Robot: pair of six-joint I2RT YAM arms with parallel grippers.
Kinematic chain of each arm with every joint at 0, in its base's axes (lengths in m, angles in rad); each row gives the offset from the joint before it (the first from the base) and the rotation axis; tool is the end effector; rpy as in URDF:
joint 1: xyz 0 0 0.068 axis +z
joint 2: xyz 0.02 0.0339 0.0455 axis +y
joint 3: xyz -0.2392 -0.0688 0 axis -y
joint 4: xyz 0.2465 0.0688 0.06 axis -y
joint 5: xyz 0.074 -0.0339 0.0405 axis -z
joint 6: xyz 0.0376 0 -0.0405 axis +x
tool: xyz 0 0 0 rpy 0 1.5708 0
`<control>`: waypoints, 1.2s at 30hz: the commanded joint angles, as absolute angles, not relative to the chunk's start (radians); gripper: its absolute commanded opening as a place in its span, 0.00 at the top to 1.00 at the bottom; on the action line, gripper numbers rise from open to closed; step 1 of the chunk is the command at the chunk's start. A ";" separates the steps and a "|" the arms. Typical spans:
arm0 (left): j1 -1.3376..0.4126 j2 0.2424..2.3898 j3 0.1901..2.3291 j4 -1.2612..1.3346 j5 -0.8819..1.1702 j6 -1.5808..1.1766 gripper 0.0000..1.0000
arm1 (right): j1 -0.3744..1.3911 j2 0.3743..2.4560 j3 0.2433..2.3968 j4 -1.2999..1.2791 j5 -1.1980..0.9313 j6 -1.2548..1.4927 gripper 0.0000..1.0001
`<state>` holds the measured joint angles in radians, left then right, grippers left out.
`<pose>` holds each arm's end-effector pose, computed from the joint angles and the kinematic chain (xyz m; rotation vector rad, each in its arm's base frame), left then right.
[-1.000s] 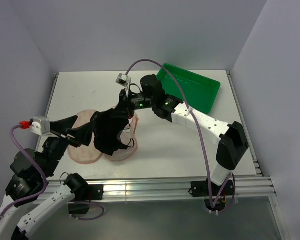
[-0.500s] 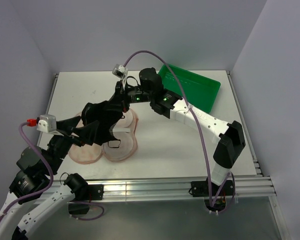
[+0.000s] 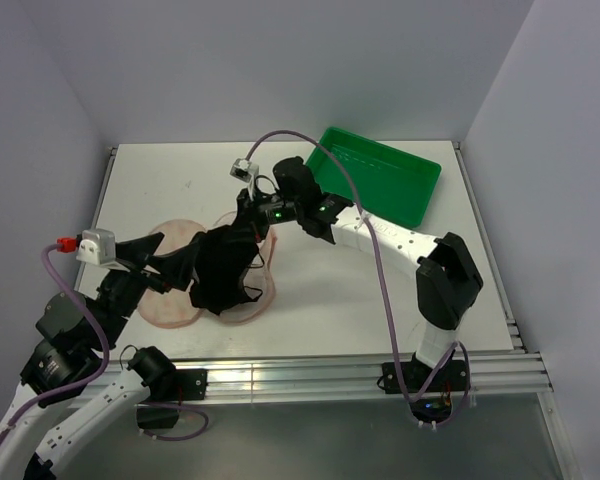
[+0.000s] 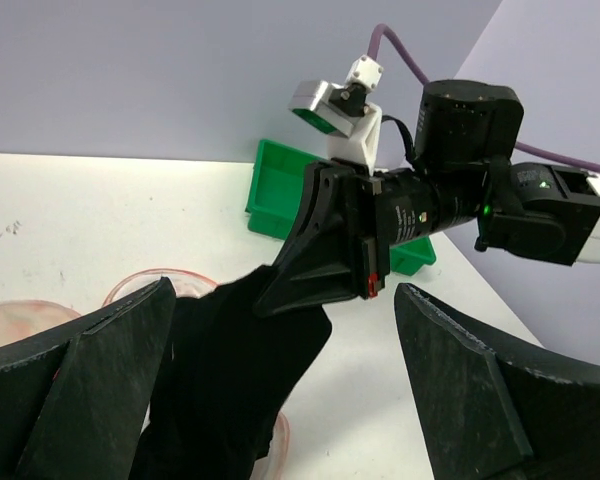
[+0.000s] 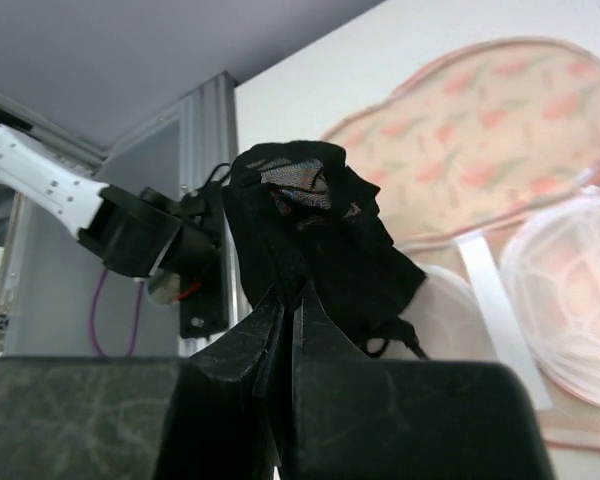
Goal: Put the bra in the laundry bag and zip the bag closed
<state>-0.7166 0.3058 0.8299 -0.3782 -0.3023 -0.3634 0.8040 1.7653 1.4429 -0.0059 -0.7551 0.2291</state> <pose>0.0707 -0.0467 0.3768 0.0030 1.4661 -0.6708 0.2694 0.3167 0.2943 -1.1028 1.7432 1.3858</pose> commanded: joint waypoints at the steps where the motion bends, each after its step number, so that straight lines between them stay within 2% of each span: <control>1: -0.715 0.321 0.822 -0.337 -0.287 -0.376 0.01 | 0.778 1.762 1.465 -0.008 -0.772 0.167 1.00; 9: -0.715 0.350 0.821 -0.319 -0.272 -0.380 0.01 | 0.741 1.876 1.679 -0.291 -0.790 0.068 1.00; 17: -0.715 0.371 0.818 -0.301 -0.256 -0.399 0.01 | 0.727 1.968 1.799 -0.477 -0.746 0.067 1.00; 28: -0.716 0.387 0.805 -0.285 -0.252 -0.402 0.01 | 0.692 2.124 1.885 -0.371 -0.634 0.129 1.00; 36: -0.716 0.397 0.799 -0.281 -0.271 -0.394 0.01 | 0.673 2.269 2.025 -0.443 -0.603 0.101 1.00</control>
